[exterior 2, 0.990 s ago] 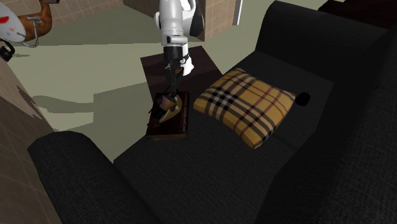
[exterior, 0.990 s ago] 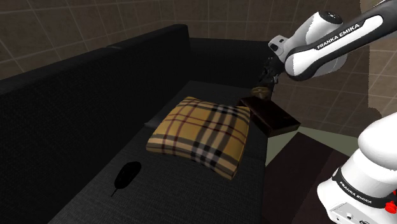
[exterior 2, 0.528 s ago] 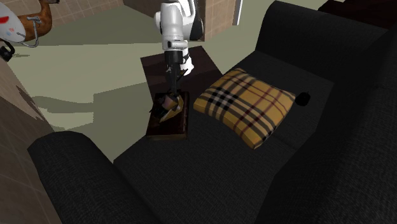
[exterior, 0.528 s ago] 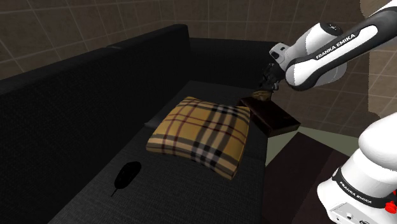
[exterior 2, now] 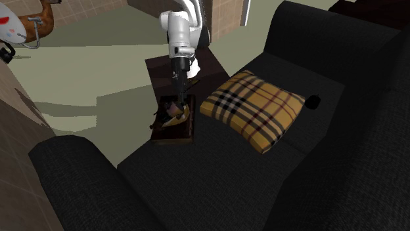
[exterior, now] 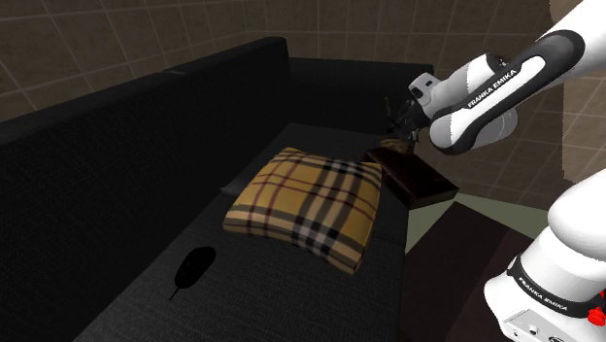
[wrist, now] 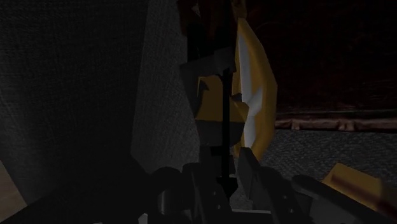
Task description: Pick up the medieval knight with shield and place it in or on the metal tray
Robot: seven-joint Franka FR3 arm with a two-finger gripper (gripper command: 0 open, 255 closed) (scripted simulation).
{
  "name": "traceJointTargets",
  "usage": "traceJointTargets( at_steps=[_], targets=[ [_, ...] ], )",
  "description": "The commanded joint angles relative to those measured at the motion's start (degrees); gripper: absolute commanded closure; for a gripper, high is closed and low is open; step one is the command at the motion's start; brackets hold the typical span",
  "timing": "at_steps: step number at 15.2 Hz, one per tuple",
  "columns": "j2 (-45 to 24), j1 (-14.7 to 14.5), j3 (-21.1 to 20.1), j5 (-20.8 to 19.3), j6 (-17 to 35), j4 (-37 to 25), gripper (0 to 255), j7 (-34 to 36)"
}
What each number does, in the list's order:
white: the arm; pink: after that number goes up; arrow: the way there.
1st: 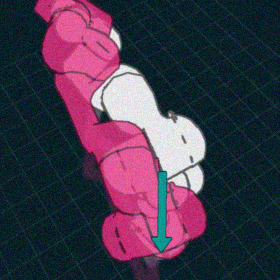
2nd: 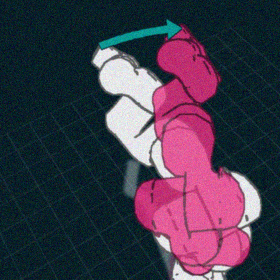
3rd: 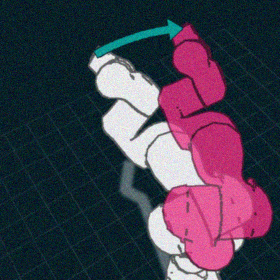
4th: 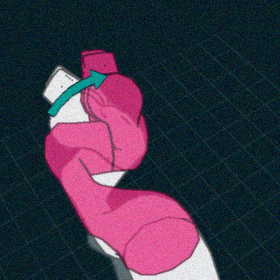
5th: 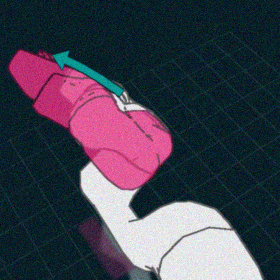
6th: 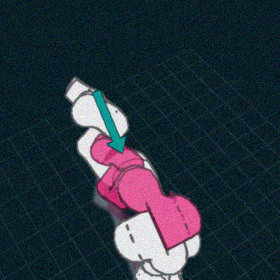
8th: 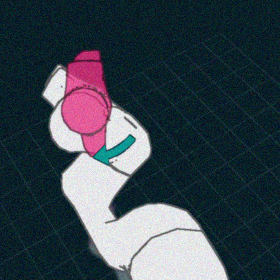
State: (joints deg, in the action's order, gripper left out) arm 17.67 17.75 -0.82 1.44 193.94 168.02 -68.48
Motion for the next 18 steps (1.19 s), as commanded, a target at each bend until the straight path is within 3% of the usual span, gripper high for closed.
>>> traceJointTargets(
  at_steps=[1, 5, 12, 13, 18],
  targets=[
    [-2.9, 0.0, 0.8, -0.1, -4.2, 0.7, 255, 0.0],
    [-7.2, 0.0, 1.0, -0.9, 0.2, 0.8, 255, 0.6],
    [-7.2, 0.2, 0.9, -1.2, 0.2, 0.8, 255, 0.8],
    [-7.1, 0.2, 0.9, -1.2, 0.0, 0.7, 0, 0.8],
    [-7.2, 0.2, 0.9, -1.2, 0.2, 0.8, 0, 0.8]
  ],
)
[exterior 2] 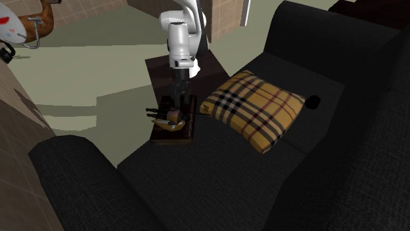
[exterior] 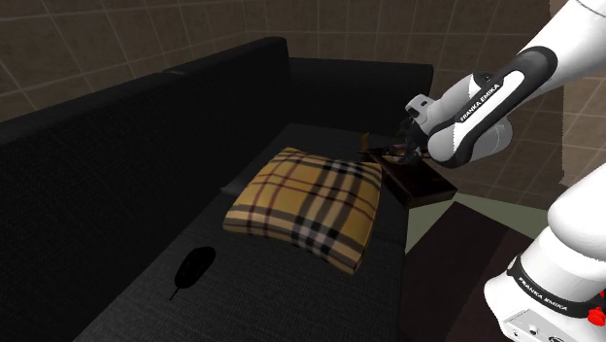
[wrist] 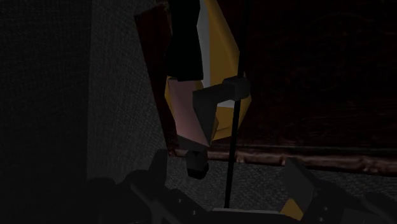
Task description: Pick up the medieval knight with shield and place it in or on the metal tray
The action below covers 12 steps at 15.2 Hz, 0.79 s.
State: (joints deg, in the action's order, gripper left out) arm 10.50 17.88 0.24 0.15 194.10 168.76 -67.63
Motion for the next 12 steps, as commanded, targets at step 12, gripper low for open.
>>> traceJointTargets(
  at_steps=[12],
  targets=[
    [15.0, 0.2, -0.3, 0.0, -10.5, 4.6, 0, 0.1]
  ],
)
